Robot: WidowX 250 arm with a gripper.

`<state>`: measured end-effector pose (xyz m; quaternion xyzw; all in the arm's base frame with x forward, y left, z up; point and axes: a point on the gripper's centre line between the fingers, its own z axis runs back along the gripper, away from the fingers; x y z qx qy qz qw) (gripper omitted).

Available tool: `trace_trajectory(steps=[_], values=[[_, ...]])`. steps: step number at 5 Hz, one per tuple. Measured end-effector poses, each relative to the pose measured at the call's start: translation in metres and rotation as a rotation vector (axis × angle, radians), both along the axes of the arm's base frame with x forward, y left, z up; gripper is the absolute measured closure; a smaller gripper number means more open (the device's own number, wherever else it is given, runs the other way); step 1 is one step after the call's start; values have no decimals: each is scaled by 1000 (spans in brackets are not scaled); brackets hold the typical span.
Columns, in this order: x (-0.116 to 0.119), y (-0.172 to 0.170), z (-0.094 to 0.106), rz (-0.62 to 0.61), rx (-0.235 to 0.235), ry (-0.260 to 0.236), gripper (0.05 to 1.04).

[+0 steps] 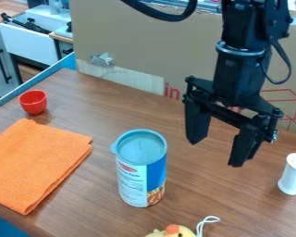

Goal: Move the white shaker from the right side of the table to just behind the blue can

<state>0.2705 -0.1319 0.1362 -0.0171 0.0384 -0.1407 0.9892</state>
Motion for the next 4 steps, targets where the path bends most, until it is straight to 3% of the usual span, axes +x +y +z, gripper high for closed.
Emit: trace_trajectory(steps=[1,2,3,4], values=[[-1,0,-10,2,15,32,83],[11,-6,-13,-28,64,11,83],[30,-24,-23,-102,54,-31,83],[47,-31,-34,-121,68,-27,83]])
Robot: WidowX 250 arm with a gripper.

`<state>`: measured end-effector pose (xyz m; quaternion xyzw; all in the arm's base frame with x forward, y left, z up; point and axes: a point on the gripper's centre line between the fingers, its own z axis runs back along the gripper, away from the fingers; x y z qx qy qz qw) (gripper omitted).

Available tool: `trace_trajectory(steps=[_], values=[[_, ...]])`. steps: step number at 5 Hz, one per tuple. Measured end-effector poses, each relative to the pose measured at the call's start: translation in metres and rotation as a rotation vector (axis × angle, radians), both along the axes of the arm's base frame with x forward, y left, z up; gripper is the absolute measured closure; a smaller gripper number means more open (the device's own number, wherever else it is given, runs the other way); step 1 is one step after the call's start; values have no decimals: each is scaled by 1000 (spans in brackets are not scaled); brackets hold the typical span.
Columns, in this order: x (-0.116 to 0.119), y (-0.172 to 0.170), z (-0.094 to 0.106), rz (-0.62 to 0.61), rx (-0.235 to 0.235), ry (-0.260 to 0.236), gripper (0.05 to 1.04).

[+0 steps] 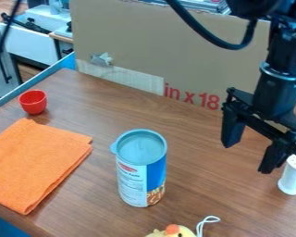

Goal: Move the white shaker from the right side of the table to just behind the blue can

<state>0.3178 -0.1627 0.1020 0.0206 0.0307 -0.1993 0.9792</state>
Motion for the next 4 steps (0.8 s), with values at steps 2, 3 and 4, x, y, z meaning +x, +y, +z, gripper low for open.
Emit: trace_trajectory(steps=[2,3,4], values=[[21,-15,-6,-40,21,10,83],[17,-30,-2,-111,8,25,83],[13,-39,-5,-150,-6,61,83]])
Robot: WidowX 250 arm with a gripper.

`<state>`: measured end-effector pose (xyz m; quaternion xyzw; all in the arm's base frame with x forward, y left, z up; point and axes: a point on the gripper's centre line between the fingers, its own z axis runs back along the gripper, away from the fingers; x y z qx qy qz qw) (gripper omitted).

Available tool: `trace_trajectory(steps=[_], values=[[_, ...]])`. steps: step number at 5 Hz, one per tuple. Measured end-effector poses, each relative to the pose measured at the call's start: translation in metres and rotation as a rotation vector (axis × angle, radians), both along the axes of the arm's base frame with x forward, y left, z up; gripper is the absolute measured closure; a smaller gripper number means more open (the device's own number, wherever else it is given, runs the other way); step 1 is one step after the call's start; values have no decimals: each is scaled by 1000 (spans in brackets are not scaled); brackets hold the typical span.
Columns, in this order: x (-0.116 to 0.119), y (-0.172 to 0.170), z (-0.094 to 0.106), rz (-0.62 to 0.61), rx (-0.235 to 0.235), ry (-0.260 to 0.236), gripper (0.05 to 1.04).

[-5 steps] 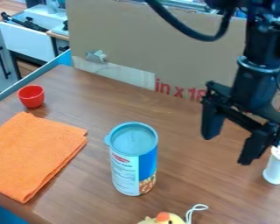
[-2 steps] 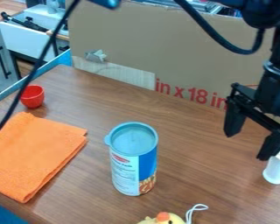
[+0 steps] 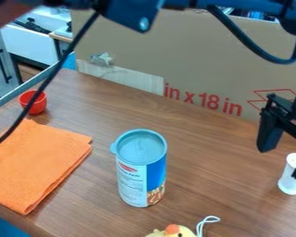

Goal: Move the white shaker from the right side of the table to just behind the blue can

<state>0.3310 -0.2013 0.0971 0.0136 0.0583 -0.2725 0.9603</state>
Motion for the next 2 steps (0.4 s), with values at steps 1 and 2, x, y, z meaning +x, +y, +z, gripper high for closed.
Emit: trace_trajectory(steps=[1,2], values=[[0,-6,-9,-25,-15,34,83],[2,-6,-13,-7,7,51,83]])
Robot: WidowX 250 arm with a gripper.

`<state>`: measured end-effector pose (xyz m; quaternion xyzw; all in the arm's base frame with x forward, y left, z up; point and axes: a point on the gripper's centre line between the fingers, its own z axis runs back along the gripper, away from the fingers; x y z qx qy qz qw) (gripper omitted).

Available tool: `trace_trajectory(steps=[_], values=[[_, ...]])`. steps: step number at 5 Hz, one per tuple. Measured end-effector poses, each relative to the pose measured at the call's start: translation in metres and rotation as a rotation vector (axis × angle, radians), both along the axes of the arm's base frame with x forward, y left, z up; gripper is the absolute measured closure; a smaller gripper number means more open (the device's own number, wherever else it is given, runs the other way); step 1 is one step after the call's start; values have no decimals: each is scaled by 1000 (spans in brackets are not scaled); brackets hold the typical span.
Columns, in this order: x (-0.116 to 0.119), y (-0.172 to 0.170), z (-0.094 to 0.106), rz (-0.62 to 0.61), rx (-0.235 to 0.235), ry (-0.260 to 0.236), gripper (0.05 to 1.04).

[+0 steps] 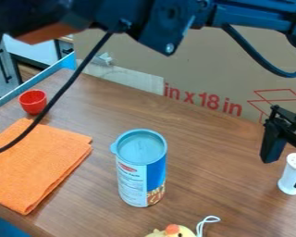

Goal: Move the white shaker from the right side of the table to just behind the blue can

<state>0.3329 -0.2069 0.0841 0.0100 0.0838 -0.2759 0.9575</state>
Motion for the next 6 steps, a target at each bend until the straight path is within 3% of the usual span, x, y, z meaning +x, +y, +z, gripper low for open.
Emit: trace_trajectory(steps=[2,4,6], values=[[12,-1,-9,14,42,2,83],[20,-10,-25,11,45,34,83],[32,-13,-30,21,41,10,136]])
